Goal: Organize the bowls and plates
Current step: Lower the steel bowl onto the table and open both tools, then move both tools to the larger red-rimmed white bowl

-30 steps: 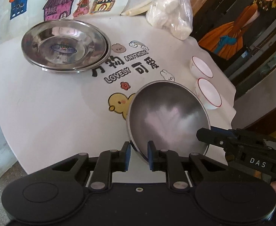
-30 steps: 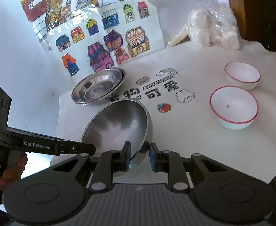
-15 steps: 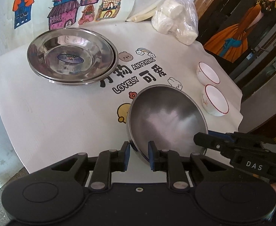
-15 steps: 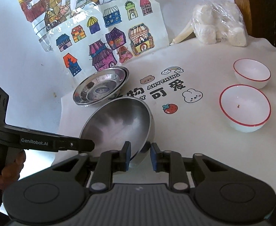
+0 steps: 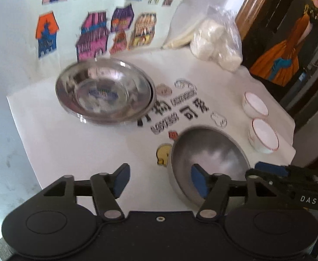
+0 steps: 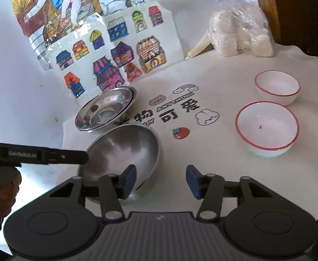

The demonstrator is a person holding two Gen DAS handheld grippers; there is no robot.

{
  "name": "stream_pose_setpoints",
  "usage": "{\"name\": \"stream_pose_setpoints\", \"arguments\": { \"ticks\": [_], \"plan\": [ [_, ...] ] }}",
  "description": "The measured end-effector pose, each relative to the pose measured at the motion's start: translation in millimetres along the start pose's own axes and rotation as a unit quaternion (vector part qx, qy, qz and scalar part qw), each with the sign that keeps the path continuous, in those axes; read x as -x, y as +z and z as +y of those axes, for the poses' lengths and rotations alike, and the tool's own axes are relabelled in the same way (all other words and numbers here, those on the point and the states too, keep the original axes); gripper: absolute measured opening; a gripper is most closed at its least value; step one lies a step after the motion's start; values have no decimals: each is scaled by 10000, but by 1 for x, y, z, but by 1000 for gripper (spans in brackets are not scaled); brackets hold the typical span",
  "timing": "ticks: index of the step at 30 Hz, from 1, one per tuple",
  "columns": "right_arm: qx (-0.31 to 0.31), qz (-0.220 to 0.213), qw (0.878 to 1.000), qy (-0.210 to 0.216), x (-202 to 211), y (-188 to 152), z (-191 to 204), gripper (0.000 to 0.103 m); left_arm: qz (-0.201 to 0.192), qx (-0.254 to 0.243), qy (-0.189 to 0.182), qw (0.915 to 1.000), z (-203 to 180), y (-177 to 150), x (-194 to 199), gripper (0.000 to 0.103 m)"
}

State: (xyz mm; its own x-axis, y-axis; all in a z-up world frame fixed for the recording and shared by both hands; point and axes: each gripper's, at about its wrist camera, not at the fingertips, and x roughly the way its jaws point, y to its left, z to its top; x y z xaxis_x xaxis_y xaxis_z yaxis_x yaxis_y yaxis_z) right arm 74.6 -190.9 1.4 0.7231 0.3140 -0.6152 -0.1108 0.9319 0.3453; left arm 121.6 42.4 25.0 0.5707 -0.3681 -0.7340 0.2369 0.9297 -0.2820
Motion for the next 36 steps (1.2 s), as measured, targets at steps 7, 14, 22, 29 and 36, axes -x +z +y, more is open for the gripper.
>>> {"name": "stream_pose_setpoints", "arguments": {
  "ticks": [7,14,22,29,36],
  "plan": [
    [14,-547,9981,-290,18,6,-12,97,-512,-119,396,9978,-20,15,2,102],
    [10,-886,9942,-616,32,11,-32,103,-707,-279,579,9954,-54,33,-14,102],
    [-204,-945,9869,-1295,39,7,-69,103,-675,-206,470,9964,-103,46,-35,102],
    [-441,-828,9772,-1905,35,6,-103,103,-541,-522,231,9969,-156,50,-69,102],
    [-790,-974,9694,-2109,29,4,-125,103,-145,-683,298,9971,-181,52,-114,102]
  ]
}}
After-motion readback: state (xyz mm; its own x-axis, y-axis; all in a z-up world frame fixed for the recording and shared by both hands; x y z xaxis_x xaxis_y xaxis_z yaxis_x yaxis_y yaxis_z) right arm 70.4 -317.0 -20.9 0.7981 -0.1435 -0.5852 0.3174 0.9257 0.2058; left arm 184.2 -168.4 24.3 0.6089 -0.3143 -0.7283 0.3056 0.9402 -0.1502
